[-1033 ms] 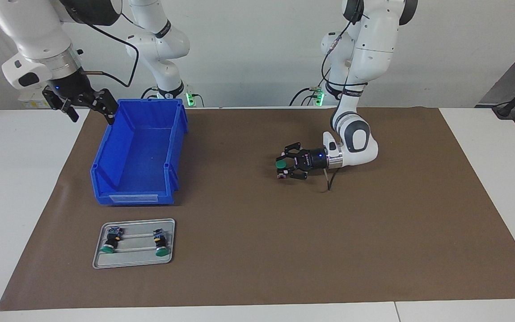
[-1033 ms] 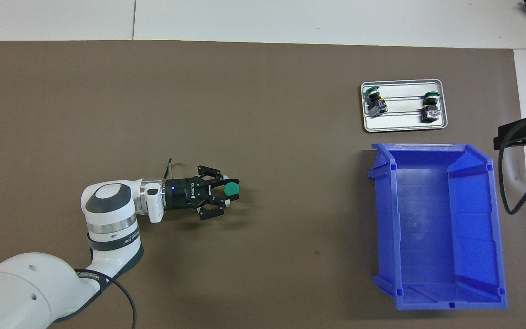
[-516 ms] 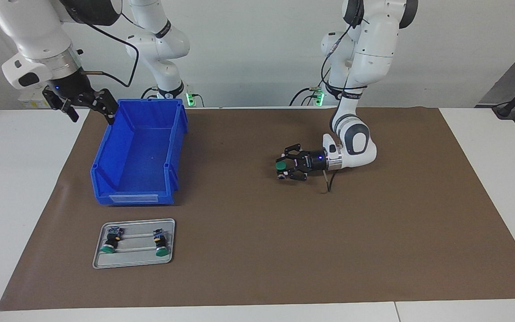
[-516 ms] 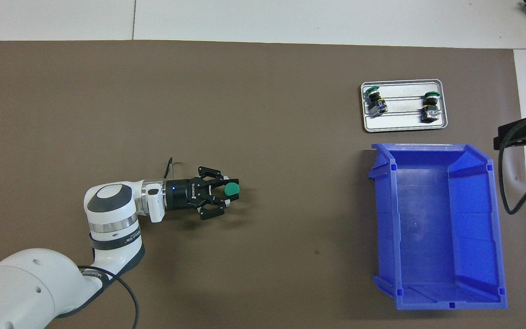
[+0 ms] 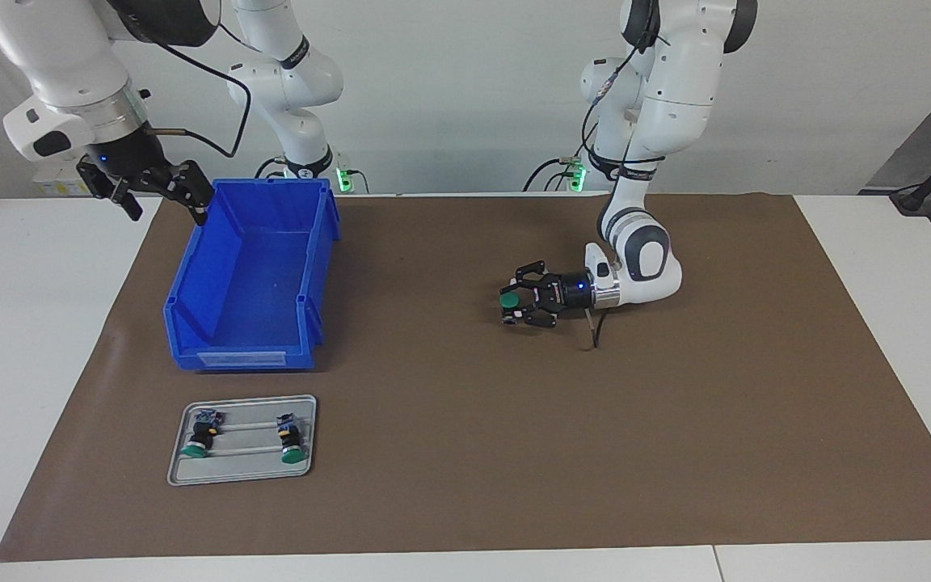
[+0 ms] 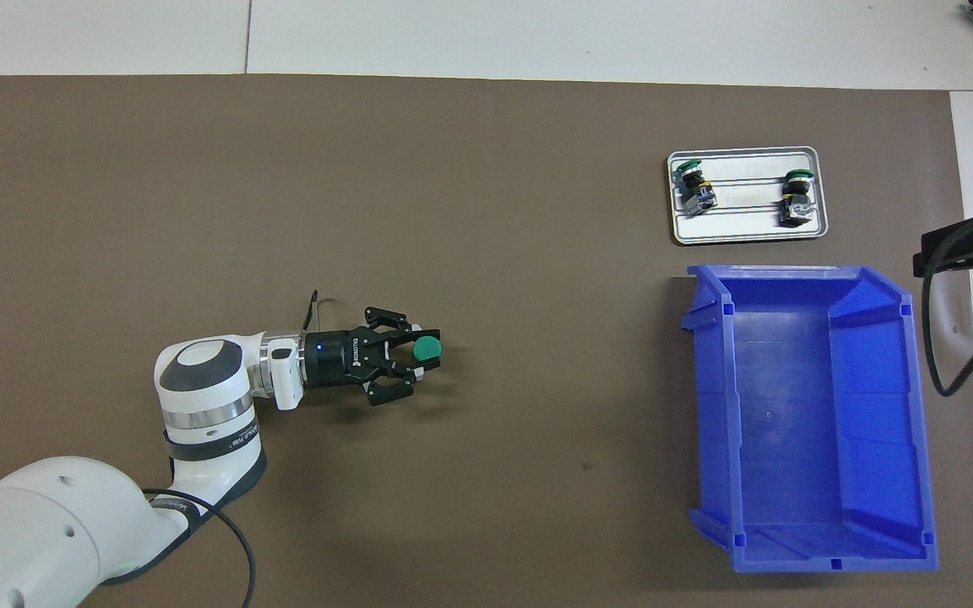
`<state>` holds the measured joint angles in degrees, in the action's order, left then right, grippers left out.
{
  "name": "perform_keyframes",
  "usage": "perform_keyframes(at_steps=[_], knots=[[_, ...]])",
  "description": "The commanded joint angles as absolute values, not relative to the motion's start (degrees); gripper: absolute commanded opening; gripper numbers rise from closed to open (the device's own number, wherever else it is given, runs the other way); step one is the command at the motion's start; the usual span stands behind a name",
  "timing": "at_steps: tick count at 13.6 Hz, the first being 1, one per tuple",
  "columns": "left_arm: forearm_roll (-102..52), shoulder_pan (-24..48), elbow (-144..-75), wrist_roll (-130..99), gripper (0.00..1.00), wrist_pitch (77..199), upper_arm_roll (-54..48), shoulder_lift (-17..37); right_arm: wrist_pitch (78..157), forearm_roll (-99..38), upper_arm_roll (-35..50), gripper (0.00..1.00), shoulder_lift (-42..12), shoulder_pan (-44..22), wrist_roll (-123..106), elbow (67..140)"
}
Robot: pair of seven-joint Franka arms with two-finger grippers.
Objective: Place and press button with both arms
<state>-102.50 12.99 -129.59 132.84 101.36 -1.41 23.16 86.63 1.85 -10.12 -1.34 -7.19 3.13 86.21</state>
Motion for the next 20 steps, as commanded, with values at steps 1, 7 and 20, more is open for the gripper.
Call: perform_keyframes(at_steps=[1, 7, 20], knots=[[-103.01, 12.22, -127.88, 133.95, 0.15, 102.39, -2.02, 25.31, 86.22, 1.49, -9.84, 1.00, -0.44, -7.03, 3.43, 87.10], [-102.57, 12.13, -127.71, 133.86, 0.48, 104.67, -2.11, 25.49, 86.22, 1.49, -9.84, 1.00, -0.44, -7.03, 3.43, 87.10], [-102.39, 12.13, -126.91, 133.77, 1.00, 106.08, -4.04, 25.23, 86.22, 1.58, -9.84, 1.00, -0.44, -7.03, 3.43, 87.10]])
